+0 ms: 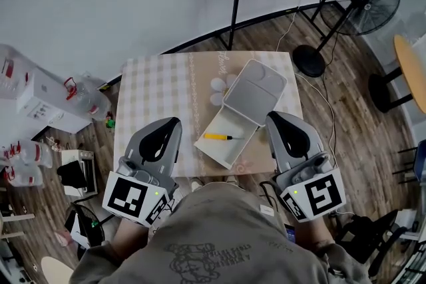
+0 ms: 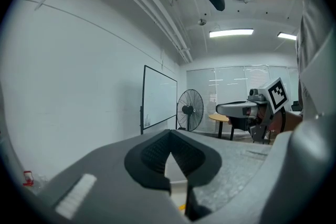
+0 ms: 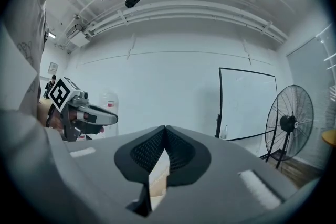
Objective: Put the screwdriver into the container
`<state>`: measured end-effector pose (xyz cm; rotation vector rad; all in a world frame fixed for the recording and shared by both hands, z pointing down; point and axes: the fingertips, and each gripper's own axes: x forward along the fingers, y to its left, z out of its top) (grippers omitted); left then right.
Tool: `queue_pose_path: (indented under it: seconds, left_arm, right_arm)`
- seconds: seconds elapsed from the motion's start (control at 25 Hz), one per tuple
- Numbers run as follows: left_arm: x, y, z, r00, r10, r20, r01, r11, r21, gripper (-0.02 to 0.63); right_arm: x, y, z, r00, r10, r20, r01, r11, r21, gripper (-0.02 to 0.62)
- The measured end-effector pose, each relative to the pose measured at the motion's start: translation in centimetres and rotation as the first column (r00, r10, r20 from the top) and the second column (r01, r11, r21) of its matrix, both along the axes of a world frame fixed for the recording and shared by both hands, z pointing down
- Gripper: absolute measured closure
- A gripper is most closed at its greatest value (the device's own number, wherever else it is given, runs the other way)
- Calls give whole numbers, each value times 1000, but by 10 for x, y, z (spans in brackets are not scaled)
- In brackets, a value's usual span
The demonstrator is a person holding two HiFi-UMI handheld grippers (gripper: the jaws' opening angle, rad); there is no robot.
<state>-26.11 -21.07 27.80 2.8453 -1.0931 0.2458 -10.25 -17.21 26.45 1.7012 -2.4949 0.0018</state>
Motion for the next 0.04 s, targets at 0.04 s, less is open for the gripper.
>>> queue_pose_path:
  seconds: [0.04]
  left_arm:
    - [1,0,1,1000,2,0,-2,1000,-2,606]
  right_arm:
    - [1,0,1,1000,2,-6,-2,1000,-1,568]
